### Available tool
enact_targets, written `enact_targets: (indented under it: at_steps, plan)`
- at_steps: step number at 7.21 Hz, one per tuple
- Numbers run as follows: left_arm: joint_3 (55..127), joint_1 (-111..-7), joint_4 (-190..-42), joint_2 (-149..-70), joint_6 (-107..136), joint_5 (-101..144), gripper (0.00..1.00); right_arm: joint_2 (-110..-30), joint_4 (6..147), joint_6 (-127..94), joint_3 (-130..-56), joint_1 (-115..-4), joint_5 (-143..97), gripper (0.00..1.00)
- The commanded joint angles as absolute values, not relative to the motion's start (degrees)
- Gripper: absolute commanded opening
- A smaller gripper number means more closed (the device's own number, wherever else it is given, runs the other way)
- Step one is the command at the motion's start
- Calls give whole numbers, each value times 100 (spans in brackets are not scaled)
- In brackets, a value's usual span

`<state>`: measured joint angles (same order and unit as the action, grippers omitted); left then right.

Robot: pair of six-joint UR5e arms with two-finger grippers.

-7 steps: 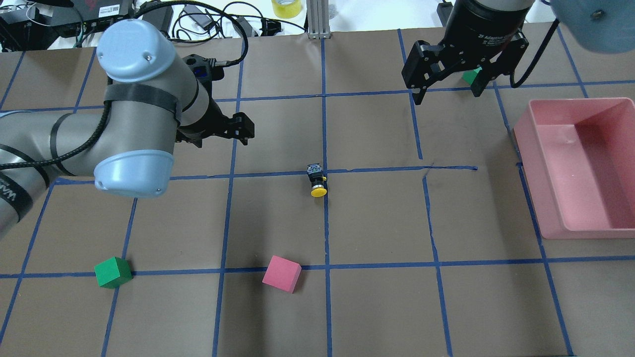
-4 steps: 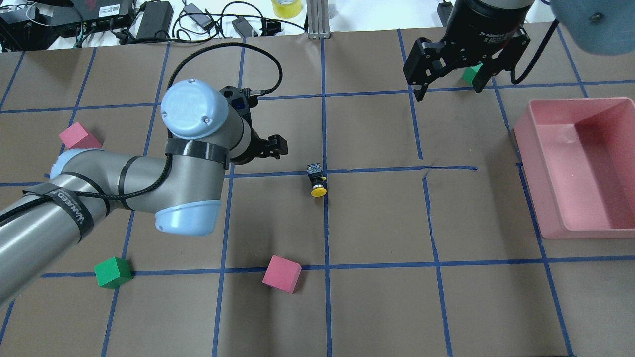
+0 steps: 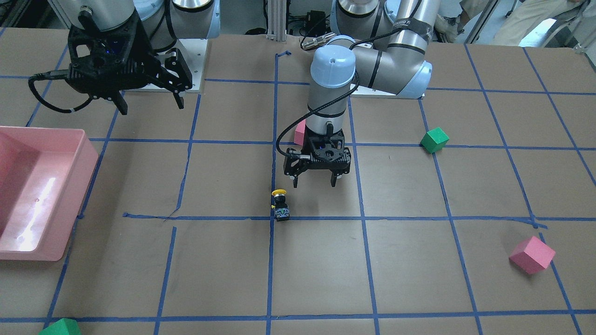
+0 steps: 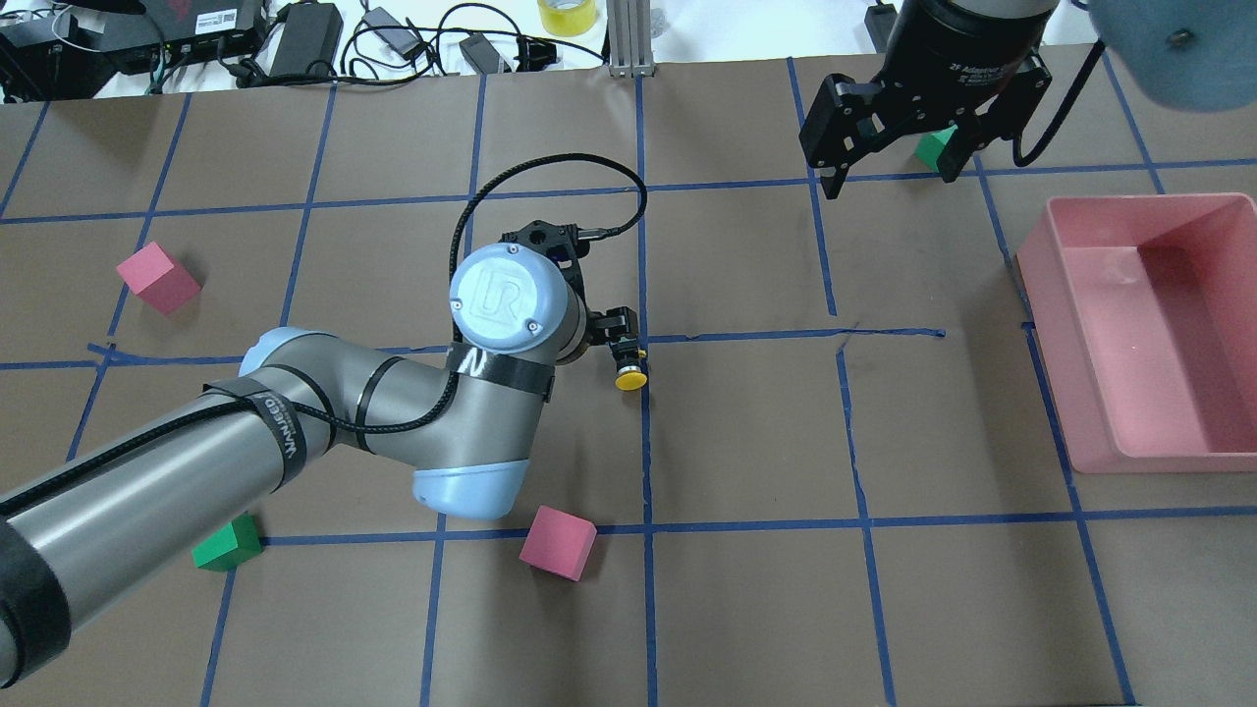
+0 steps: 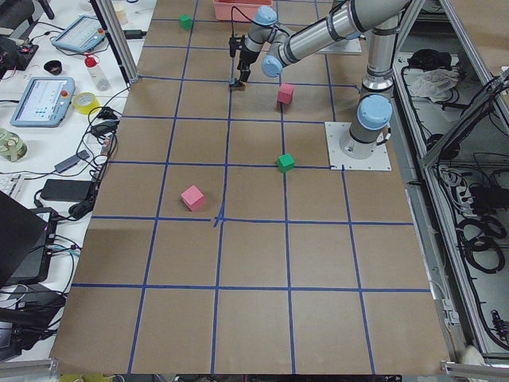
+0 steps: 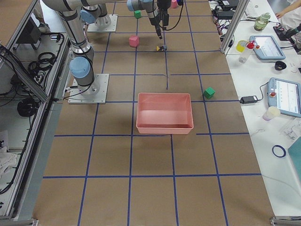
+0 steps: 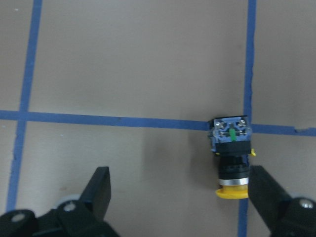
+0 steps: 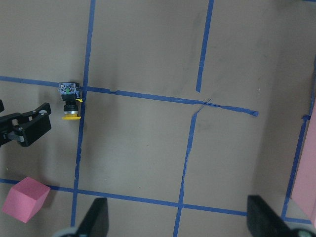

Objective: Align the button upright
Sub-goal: 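Move the left gripper across the table toward the lying switch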

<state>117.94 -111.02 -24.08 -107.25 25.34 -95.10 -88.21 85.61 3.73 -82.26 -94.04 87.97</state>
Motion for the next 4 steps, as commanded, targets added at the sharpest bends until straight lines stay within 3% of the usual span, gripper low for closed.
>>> enact_targets:
  at_steps: [1,4]
  plan:
    - [11769,-11267,-1735,-11152,2733,-9527,100,-8876,8534,421,-8209,-9378,8885,100]
    - [11629,-11408,-1652,-11548,2821,-9536,100,-8903,8534,386,-8235,-9396,8815,100]
